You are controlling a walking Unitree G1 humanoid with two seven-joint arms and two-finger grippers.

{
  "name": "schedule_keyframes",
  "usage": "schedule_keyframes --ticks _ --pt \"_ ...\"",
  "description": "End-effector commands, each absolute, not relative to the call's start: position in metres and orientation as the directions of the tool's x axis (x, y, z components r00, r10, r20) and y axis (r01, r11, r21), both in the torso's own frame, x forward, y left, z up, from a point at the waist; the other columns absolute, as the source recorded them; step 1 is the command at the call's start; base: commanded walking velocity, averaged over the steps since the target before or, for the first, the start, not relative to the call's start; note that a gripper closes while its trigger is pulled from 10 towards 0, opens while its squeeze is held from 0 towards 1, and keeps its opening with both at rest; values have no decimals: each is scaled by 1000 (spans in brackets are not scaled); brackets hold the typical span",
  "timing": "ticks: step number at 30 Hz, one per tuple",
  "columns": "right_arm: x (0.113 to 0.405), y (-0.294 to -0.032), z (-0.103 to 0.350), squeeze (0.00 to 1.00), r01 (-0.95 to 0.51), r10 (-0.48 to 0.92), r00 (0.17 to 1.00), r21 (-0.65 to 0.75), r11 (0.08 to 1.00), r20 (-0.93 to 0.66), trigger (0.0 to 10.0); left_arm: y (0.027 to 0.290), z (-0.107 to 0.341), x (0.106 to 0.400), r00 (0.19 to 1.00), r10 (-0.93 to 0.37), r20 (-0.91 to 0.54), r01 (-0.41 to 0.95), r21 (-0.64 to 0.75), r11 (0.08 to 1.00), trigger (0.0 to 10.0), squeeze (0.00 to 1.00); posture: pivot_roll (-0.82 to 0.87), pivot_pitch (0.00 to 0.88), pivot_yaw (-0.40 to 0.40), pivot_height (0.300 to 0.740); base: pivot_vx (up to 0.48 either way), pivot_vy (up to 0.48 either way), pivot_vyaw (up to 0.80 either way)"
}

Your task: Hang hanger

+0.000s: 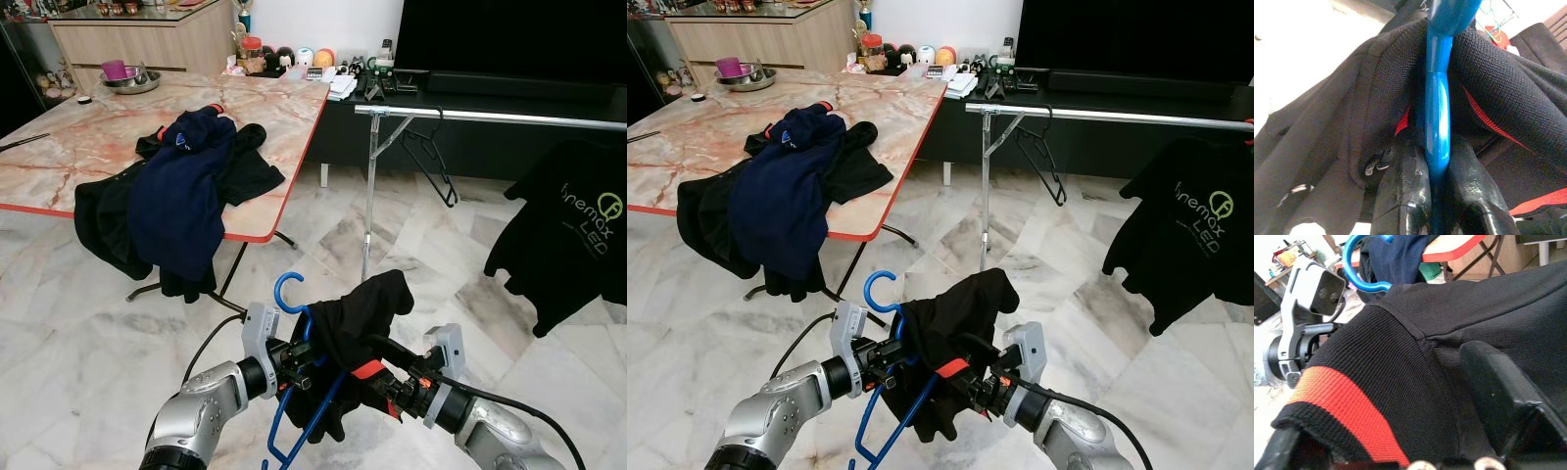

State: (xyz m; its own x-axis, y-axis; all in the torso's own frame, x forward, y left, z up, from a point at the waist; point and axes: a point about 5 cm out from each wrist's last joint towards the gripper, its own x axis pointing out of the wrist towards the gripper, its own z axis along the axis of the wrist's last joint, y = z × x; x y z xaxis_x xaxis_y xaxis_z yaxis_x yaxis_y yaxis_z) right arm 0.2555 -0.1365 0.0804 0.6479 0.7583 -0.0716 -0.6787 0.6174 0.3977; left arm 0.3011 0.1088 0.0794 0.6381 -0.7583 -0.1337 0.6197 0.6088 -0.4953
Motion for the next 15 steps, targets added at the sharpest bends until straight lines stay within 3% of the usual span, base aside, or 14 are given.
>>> schedule_keyframes --ticks 1,15 --pt "251 -141 79 1000 -665 748 659 404 628 -76 10000 110 88 307 659 -747 -89 624 -490 608 10000 0 57 66 -25 740 0 0 0" --pt "240 -148 77 1000 -655 745 661 419 629 -85 10000 112 91 312 693 -718 -70 599 -498 627 10000 0 55 59 -26 740 0 0 0"
